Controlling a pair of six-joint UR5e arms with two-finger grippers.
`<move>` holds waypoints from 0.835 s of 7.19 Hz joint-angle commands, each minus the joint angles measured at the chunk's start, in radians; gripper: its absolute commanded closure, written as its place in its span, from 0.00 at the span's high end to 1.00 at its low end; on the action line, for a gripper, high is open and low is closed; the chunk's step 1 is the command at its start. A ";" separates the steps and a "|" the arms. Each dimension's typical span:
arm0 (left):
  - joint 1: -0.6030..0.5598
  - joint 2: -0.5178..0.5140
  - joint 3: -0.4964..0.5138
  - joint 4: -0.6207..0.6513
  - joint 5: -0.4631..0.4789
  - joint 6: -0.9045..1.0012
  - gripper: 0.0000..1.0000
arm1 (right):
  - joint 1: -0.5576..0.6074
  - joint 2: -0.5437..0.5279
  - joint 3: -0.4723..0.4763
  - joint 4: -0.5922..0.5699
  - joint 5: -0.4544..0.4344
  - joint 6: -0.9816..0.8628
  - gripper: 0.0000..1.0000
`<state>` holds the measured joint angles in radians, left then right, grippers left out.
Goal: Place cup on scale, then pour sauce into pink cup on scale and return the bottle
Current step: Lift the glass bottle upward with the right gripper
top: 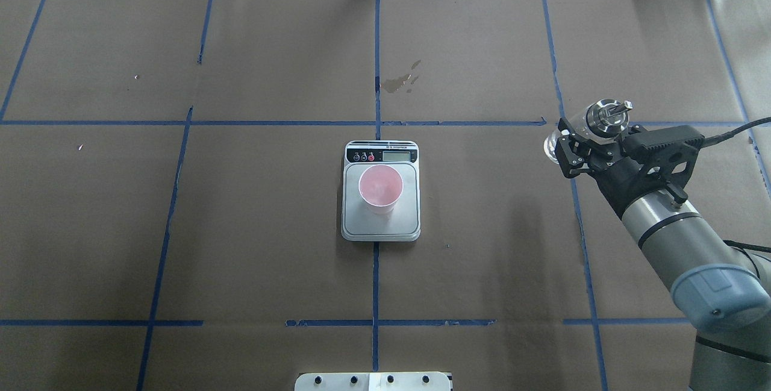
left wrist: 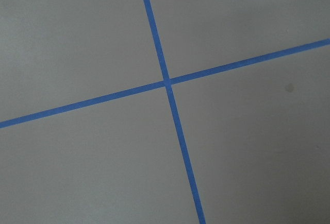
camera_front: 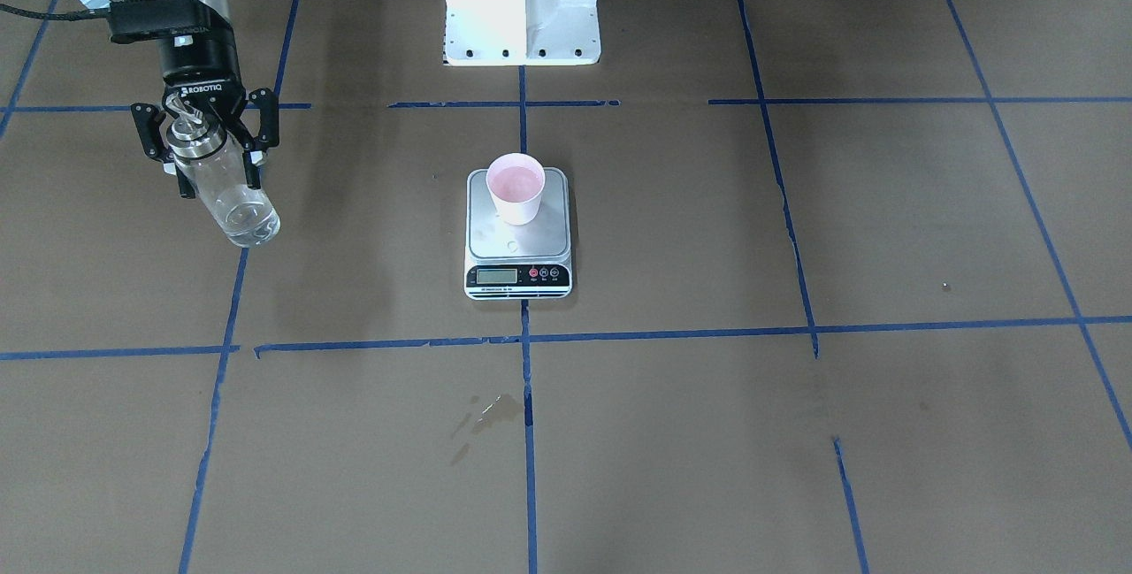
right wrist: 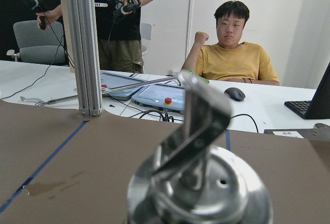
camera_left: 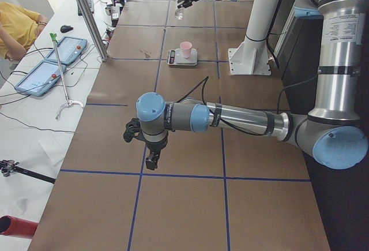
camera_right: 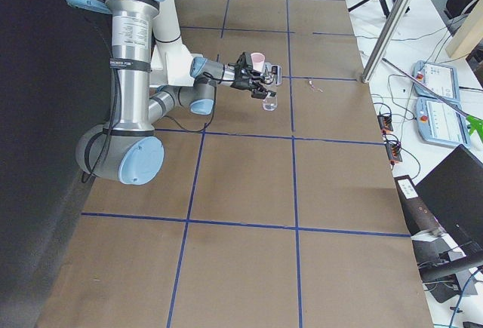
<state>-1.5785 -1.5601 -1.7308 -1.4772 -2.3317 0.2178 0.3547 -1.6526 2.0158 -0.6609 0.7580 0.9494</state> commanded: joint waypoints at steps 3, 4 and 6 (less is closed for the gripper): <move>-0.001 0.002 0.004 0.000 0.000 0.000 1.00 | 0.000 0.000 -0.044 -0.008 0.010 -0.009 0.00; -0.001 0.002 0.004 0.000 0.000 0.000 1.00 | -0.003 0.000 -0.058 -0.017 0.015 -0.015 0.00; -0.001 0.002 0.008 0.000 0.000 0.000 1.00 | -0.002 0.087 -0.057 -0.191 0.018 -0.110 0.00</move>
<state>-1.5800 -1.5586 -1.7254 -1.4772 -2.3316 0.2178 0.3523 -1.6214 1.9624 -0.7547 0.7754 0.8863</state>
